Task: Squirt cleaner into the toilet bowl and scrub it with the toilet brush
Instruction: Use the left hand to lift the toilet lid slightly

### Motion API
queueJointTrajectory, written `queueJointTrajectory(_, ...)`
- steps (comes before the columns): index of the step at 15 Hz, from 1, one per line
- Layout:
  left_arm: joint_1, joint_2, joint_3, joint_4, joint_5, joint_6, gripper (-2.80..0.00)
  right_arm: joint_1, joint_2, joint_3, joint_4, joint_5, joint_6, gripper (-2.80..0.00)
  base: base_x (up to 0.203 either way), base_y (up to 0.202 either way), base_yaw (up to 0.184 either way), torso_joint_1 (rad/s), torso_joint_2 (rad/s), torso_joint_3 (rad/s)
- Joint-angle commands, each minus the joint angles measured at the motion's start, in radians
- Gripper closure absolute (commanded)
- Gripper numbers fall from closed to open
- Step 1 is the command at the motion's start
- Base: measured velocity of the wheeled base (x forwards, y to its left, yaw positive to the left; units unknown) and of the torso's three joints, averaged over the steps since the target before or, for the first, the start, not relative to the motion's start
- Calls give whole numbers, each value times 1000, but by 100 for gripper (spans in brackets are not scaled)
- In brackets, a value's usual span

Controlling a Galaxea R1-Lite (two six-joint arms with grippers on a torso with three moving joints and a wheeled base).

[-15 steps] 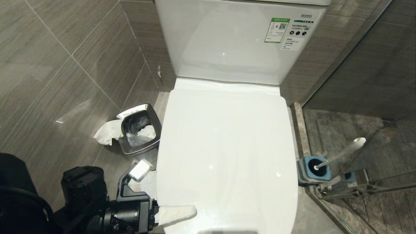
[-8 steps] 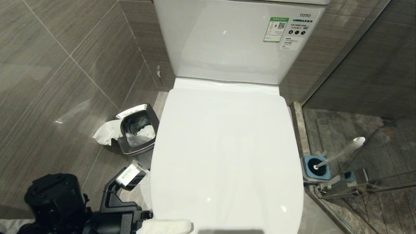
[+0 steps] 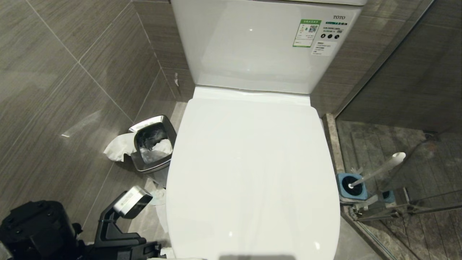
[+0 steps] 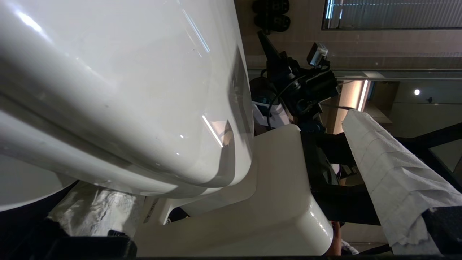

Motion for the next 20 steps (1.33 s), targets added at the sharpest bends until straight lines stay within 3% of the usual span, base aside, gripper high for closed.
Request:
queueJointTrajectory(1, -1, -4, -14, -11, -2, -2, -280, 0, 1, 0, 0, 0, 0, 0, 0, 0, 0, 0, 0, 0)
queueJointTrajectory(20, -1, -57, -58, -11, 47, -6, -280, 0, 1, 0, 0, 0, 0, 0, 0, 0, 0, 0, 0, 0)
